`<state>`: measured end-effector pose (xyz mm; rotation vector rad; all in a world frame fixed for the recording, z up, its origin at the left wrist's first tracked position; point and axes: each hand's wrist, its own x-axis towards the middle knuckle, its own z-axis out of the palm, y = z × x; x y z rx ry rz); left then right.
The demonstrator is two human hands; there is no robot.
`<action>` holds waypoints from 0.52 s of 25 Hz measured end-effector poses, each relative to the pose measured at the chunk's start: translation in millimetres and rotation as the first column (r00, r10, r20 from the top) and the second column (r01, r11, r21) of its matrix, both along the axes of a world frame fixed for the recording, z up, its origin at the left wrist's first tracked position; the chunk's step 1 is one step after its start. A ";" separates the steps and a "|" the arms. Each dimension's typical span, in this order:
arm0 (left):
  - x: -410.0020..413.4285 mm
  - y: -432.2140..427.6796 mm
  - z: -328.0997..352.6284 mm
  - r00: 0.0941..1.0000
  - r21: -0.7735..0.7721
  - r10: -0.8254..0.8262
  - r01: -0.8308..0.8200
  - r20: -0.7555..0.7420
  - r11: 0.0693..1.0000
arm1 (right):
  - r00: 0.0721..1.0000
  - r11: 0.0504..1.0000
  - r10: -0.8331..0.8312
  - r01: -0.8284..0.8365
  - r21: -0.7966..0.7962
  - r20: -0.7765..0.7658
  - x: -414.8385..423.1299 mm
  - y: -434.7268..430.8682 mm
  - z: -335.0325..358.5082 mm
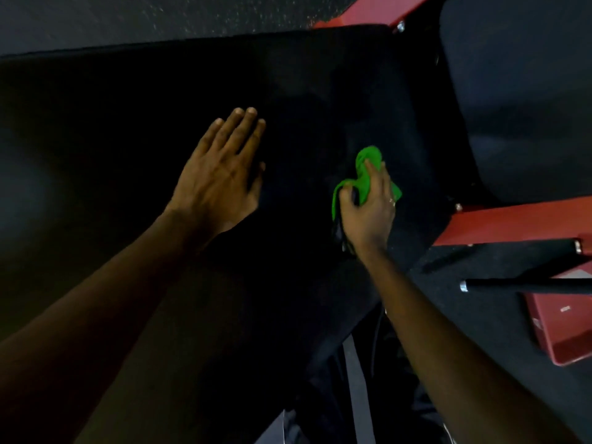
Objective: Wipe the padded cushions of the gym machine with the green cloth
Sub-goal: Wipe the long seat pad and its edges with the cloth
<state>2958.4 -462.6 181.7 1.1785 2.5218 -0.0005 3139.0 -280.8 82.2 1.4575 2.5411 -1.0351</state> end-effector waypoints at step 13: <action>44.6 24.7 -25.4 0.999 -0.150 -0.038 0.037 -0.010 0.988 | 0.926 0.929 0.367 -0.369 -0.005 -0.084 30.2 -50.2 38.2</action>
